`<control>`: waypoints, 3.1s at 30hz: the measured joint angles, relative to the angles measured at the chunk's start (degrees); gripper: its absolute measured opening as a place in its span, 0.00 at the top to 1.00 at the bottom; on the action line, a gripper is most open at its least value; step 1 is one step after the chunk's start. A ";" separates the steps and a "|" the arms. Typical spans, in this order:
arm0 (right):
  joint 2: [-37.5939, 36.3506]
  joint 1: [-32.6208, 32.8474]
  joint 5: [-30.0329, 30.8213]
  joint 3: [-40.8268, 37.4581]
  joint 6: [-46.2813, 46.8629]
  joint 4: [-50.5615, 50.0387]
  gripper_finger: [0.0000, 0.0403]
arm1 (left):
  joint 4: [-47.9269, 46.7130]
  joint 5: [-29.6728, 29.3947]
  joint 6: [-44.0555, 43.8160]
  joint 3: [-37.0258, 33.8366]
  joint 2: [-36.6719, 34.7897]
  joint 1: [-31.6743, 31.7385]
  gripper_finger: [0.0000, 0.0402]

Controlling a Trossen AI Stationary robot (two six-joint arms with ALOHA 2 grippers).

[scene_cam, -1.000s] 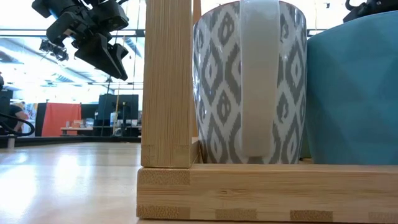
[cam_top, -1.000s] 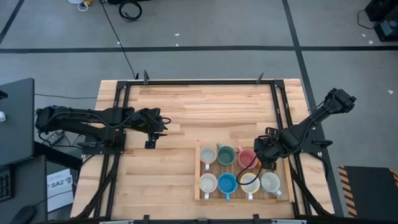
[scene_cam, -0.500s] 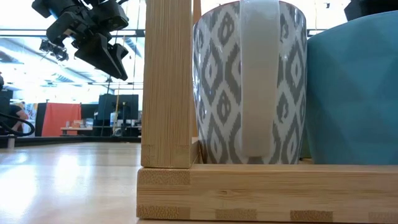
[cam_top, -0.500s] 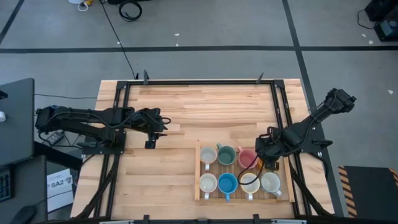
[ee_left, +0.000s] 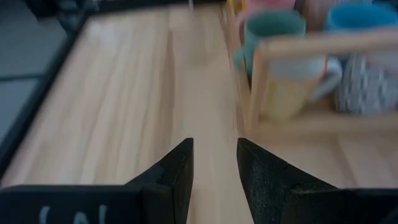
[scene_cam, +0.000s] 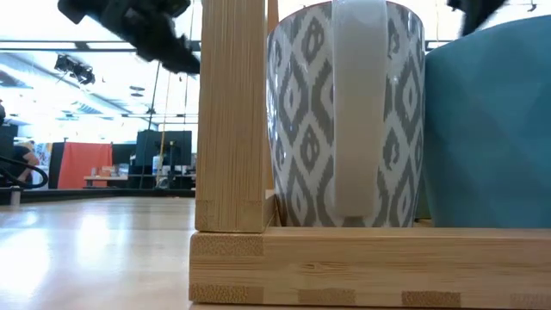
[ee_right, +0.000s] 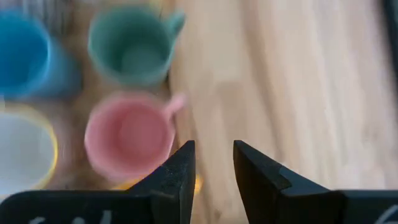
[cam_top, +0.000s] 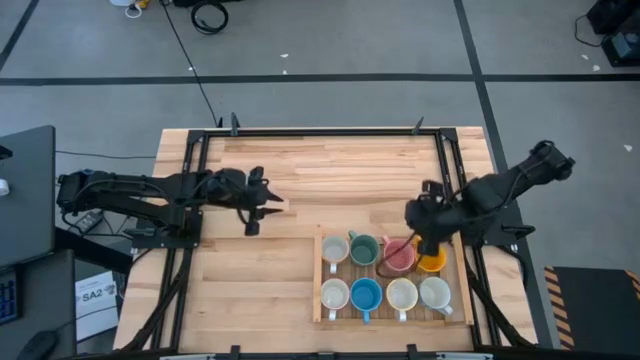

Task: Place coffee mugs
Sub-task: Return to Home Position

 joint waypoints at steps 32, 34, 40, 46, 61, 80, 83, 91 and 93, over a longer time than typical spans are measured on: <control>-28.35 -24.77 2.91 -6.88 -24.57 22.80 0.72 | -5.48 -1.72 -1.11 -15.29 -42.99 -1.01 0.68; -30.52 -24.93 2.86 -8.11 -24.55 23.63 0.72 | -5.30 -1.70 -1.31 -16.94 -45.30 -1.01 0.68; -35.79 -24.94 2.86 -11.37 -24.55 26.12 0.72 | -5.20 -1.70 -1.33 -21.16 -51.83 -1.01 0.68; -39.97 -24.94 2.86 -13.44 -24.53 26.47 0.72 | -4.97 -1.74 -2.89 -25.82 -57.61 -1.01 0.68; -51.60 -24.94 2.86 -25.18 -24.68 34.78 0.72 | 4.90 -1.75 -7.46 -35.77 -57.71 -0.94 0.68; -59.78 -24.94 -0.61 -40.01 -26.06 46.23 0.72 | 5.53 -1.66 -6.56 -35.98 -57.67 -0.85 0.68; -60.91 -24.94 -0.61 -42.40 -26.04 47.56 0.72 | 5.52 -1.68 -6.96 -35.98 -57.66 -0.85 0.68; -63.95 -24.92 -1.25 -46.76 -25.89 49.86 0.72 | 5.50 -1.73 -6.99 -35.99 -57.68 -0.85 0.68; -64.70 -24.92 -1.27 -47.69 -25.91 50.90 0.72 | 5.49 -1.74 -6.99 -36.00 -57.67 -0.85 0.68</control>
